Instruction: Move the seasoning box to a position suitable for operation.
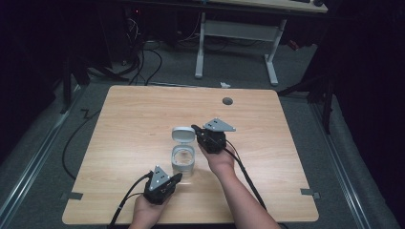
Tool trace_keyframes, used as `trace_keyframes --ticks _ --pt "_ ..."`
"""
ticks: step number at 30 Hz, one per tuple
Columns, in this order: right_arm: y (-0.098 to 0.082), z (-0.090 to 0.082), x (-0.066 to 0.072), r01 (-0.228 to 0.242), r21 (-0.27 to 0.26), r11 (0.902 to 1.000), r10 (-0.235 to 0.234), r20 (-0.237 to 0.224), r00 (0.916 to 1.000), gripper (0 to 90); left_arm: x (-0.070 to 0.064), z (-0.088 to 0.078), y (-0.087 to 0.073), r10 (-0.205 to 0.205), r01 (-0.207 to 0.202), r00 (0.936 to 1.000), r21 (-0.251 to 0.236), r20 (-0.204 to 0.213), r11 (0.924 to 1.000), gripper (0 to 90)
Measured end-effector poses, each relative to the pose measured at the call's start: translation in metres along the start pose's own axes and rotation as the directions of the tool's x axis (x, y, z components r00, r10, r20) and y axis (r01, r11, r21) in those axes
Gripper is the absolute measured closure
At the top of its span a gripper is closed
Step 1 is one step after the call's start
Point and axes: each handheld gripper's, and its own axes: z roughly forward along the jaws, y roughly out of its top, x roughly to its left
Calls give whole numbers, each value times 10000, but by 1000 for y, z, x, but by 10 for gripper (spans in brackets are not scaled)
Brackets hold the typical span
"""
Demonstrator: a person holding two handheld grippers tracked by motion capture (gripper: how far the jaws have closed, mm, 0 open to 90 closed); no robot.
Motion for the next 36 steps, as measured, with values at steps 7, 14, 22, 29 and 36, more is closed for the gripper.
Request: trace_keyframes --ticks 7,14,22,29,36 --pt "-4 -10 8 137 -97 9999 -139 -174 9998 898 0 0 0 -7 7 10000 -10 34 10000 900" --pt "-12 -23 16 190 -238 9995 -199 -372 9991 898 0 0 0 -27 27 10000 1 60 10000 900" --pt "-15 -41 30 528 -440 9976 -555 -635 9964 895 -1 0 0 -20 20 10000 19 50 10000 900" --pt "-20 -48 36 629 -506 9967 -667 -778 9947 893 -1 0 0 -5 5 10000 6 29 10000 900" --pt "-30 -52 38 536 -415 9977 -569 -843 9948 888 -1 0 0 -5 5 10000 12 35 10000 900"
